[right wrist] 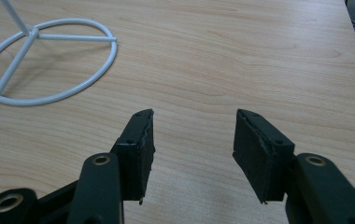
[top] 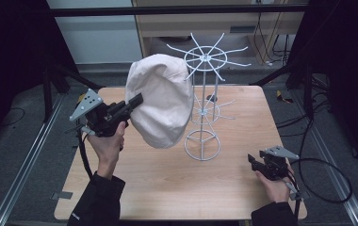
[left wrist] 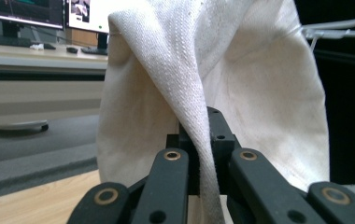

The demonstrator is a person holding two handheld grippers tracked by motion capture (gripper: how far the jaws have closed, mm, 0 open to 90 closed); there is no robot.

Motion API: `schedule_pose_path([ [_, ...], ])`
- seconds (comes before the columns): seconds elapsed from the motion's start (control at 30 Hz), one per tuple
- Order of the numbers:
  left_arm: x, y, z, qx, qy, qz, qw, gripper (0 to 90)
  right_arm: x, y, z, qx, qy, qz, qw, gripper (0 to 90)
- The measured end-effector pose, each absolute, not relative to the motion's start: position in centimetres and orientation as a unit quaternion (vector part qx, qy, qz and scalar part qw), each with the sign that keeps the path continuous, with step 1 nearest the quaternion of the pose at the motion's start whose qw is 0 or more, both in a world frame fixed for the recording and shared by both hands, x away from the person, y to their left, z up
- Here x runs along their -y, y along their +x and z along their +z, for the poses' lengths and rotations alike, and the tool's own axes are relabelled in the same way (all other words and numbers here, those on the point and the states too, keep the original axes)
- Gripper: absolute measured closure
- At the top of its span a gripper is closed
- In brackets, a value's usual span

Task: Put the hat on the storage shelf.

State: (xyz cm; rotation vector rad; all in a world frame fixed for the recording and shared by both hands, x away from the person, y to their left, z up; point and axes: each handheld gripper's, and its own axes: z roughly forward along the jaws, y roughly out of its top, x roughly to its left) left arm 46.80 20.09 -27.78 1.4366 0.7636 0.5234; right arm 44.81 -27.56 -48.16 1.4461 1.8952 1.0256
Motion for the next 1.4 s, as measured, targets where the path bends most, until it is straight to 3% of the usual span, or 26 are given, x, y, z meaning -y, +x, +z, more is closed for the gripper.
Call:
schedule_pose_path([
  [0.77, -18.0, 47.6, -30.3, -0.348, 0.678, 0.214, 0.611, 86.5, 27.6, 44.9, -48.3, -0.704, 0.536, 0.38, 0.27, 47.8],
  [1.07, -18.0, 47.6, -30.7, -0.349, 0.685, 0.215, 0.602, 81.0, 27.6, 44.8, -48.3, -0.704, 0.535, 0.38, 0.271, 47.4],
  [1.4, -18.9, 47.1, -30.8, -0.353, 0.68, 0.232, 0.599, 60.4, 27.6, 44.8, -48.3, -0.703, 0.537, 0.381, 0.269, 47.0],
])
